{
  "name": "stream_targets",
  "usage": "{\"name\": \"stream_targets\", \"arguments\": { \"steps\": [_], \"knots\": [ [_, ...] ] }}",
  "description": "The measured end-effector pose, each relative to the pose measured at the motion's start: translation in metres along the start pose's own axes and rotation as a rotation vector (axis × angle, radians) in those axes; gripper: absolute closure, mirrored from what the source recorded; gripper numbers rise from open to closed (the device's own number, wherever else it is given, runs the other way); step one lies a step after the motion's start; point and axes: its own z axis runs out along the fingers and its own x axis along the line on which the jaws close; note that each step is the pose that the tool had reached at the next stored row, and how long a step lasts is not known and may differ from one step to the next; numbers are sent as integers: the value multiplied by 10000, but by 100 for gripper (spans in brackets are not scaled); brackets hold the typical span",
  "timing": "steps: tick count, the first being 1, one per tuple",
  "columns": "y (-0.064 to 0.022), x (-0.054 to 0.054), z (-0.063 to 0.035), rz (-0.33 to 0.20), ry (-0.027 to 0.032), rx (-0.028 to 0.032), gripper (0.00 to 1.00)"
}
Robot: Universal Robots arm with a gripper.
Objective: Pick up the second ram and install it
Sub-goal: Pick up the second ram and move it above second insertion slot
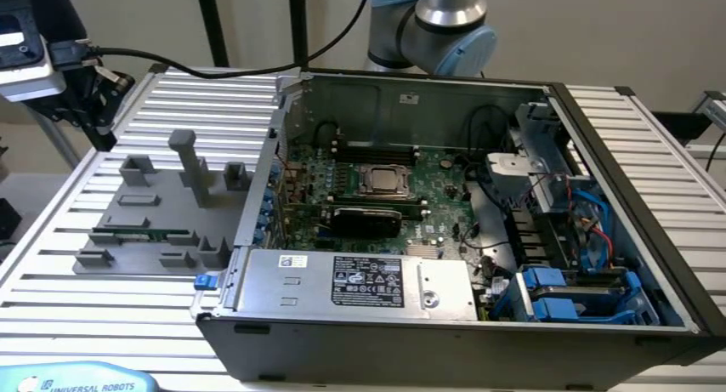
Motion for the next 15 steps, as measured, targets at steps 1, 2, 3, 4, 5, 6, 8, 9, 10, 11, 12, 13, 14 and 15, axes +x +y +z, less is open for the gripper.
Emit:
{"name": "stream_targets", "arguments": {
  "steps": [1, 2, 3, 4, 5, 6, 8, 9, 10, 11, 12, 13, 14, 15],
  "knots": [
    [0, 0, 0, 0, 0, 0, 89],
    [0, 0, 0, 0, 1, 2, 89],
    [4, 1, 2, 0, -4, 19, 89],
    [4, 1, 3, -22, -7, 26, 89],
    [4, 1, 4, -146, -2, 26, 89],
    [4, 0, 8, -325, 1, 21, 89],
    [4, 1, 19, -690, 10, 14, 89],
    [4, 1, 25, -874, 15, 9, 89],
    [4, 1, 33, -1055, 18, 6, 89],
    [3, 1, 41, -1245, 23, 1, 89],
    [3, 1, 49, -1425, 27, -2, 89],
    [3, 2, 57, -1604, 31, -5, 89],
    [3, 2, 65, -1784, 35, -10, 89],
    [2, 2, 73, -1965, 39, -13, 89]
  ]
}}
